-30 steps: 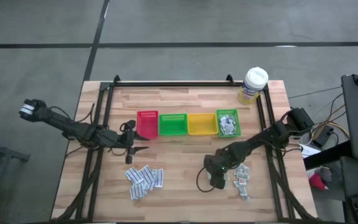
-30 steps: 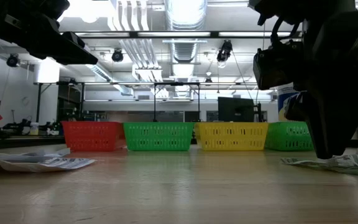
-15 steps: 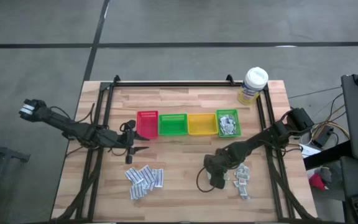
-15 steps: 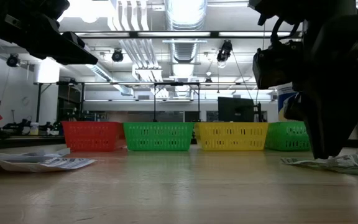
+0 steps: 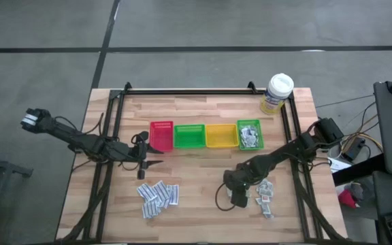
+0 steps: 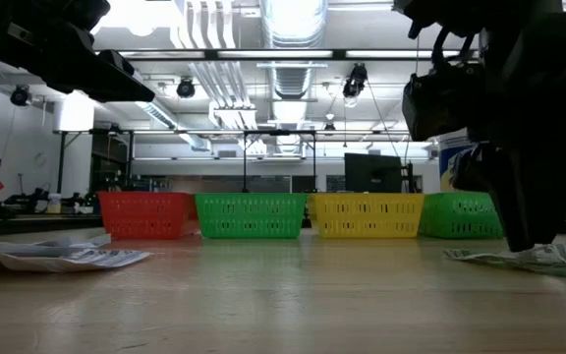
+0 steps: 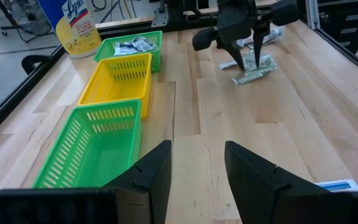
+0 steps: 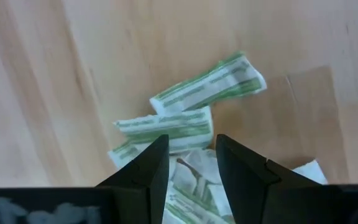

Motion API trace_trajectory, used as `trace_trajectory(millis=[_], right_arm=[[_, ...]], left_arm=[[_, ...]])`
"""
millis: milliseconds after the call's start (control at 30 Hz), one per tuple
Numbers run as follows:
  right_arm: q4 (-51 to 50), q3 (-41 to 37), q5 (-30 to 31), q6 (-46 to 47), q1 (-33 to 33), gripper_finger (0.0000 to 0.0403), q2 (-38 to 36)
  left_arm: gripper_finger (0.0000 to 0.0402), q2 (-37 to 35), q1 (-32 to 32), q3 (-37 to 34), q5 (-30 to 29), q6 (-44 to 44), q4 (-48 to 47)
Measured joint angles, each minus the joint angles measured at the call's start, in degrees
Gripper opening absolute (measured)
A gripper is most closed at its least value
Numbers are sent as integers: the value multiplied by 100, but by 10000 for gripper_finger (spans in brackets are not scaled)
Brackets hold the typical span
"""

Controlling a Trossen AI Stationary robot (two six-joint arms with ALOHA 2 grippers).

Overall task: Pick & Place First Aid Supplies
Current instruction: Put the green bandage into the red bin

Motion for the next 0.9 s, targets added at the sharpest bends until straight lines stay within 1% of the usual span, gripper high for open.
trace_trajectory(millis=[200,333,533,667,900], right_arm=[[60,82,33,-214,3,126,45],[42,141,10,-273,3,126,327],[-345,458,13,-531,6,128,646],[-760,723,249,-731,16,119,699],[-950,905,269,-960,16,92,728]], left_arm=[[149,-1,0,0,0,1,-2],[149,-1,-1,0,-2,28,-4],[149,1,0,0,0,35,-7],[149,6,1,0,-2,37,-4],[149,6,-1,-38,-2,37,-1]])
